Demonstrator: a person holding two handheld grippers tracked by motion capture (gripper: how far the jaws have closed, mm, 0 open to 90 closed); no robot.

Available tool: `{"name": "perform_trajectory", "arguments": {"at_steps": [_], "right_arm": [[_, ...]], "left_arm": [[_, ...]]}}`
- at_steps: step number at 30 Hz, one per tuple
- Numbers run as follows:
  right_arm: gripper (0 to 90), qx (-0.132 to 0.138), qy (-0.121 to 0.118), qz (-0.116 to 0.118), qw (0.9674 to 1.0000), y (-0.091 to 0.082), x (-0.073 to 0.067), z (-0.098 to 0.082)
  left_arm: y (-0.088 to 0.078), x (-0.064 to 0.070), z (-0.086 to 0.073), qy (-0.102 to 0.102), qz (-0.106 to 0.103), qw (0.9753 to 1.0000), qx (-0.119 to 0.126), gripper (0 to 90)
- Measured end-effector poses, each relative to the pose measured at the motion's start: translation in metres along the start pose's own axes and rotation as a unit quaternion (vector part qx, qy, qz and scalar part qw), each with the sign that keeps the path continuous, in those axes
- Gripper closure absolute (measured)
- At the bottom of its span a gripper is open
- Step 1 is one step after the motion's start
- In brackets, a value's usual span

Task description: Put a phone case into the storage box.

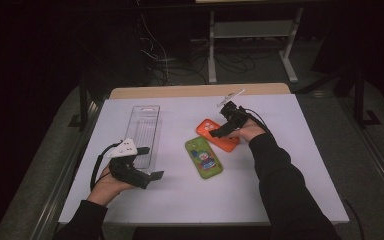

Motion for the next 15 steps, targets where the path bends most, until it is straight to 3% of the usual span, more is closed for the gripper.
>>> {"name": "perform_trajectory", "arguments": {"at_steps": [15], "right_arm": [[6.5,-0.048,-0.015,0.013,0.9986,0.022,0.001,-0.011]], "left_arm": [[0.000,0.000,-0.001,0.003,-0.001,1.0000,-0.002,0.0]]}}
Point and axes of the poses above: each handheld gripper's, and its own axes: y roughly forward along the jaws, z roughly out of its top, x roughly to its right, the point moved 10 cm from there along y, roughly forward along the jaws, and after that the axes turned 7 degrees about -y, right-handed, at the moved point
